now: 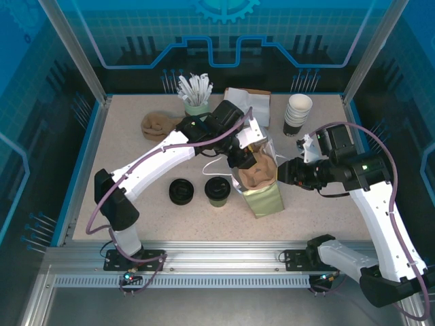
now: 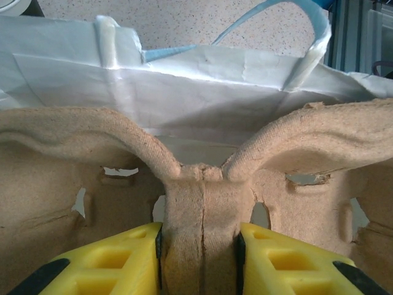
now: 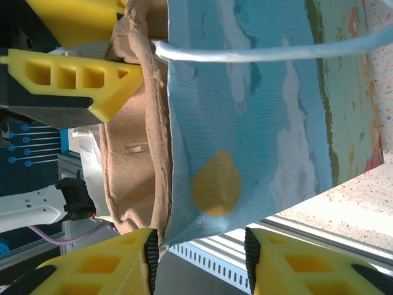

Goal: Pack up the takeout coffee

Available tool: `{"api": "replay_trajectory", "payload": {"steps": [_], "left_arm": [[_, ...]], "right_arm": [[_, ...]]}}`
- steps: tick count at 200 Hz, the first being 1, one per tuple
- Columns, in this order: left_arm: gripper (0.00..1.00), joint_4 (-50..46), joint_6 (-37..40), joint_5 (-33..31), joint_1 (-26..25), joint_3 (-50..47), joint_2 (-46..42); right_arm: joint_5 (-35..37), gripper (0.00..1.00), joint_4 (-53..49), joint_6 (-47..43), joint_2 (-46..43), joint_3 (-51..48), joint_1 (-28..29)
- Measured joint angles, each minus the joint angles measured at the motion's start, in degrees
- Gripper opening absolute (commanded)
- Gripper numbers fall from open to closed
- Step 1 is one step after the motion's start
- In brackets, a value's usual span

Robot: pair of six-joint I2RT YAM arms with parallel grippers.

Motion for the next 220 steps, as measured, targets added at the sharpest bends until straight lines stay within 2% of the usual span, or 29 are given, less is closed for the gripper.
{"api": "replay_trajectory", "payload": {"steps": [107,220], "left_arm": [[0.35,-0.4,0.0,-1.0,0.0,1.0,1.4],[0.35,-1.4,0.3,-2.2,-0.2,3.0,2.6]], "right_arm": [[-0.7,0.41,0.5,0.7,-0.8,-2.7,0.0],[-3.5,0.42,-1.7,-3.3,-1.9,-2.2,0.0]]}}
